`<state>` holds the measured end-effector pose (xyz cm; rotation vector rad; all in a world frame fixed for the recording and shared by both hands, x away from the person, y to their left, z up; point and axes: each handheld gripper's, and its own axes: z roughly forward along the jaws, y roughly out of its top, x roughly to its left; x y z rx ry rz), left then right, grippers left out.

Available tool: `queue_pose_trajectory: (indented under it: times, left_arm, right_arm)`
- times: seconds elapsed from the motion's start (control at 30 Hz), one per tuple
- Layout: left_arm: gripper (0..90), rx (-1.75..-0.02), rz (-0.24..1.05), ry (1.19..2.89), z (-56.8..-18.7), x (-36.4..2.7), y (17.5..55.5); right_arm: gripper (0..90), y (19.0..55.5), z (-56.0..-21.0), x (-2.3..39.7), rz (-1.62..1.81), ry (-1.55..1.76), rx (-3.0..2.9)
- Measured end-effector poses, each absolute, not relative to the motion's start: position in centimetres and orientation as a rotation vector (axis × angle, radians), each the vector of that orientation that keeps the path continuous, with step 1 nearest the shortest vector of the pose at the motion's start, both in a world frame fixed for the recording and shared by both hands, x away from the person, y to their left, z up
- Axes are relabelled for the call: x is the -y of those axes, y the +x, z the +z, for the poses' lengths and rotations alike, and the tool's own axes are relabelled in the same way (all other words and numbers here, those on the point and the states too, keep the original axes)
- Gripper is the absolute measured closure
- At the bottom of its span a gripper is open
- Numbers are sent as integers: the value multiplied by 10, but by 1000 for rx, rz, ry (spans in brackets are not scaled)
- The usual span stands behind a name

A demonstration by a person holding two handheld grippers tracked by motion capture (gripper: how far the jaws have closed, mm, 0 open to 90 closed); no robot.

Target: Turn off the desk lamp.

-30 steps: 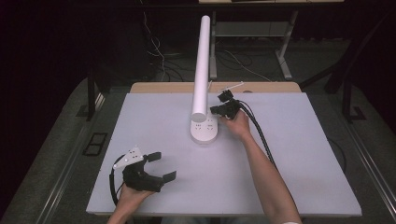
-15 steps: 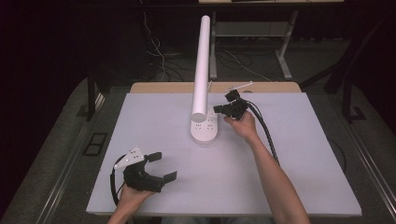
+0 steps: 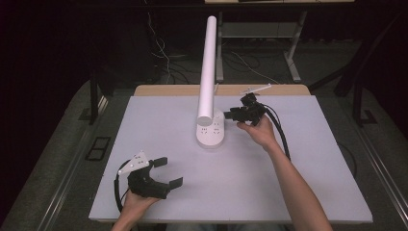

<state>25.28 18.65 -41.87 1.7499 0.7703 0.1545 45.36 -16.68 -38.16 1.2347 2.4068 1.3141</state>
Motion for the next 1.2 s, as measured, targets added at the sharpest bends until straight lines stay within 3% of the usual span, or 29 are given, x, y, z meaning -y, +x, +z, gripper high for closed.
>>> queue_pose_trajectory:
  times: [0.23,0.3,0.37,0.4,1.2]
  left_arm:
    - [0,-772,154,1748,-419,-185,252]
    - [0,-770,153,1749,-419,-185,252]
    - [0,-770,152,1747,-418,-185,252]
    - [0,-769,152,1747,-418,-185,252]
    - [0,-771,150,1742,-418,-185,251]
  right_arm:
    - [254,434,-372,176,1304,1205,-2395]
    - [123,427,-369,180,1300,1191,-2396]
    - [85,421,-367,185,1286,1214,-2399]
    - [0,418,-366,188,1302,1218,-2402]
    - [7,322,-372,254,1396,1225,-2308]
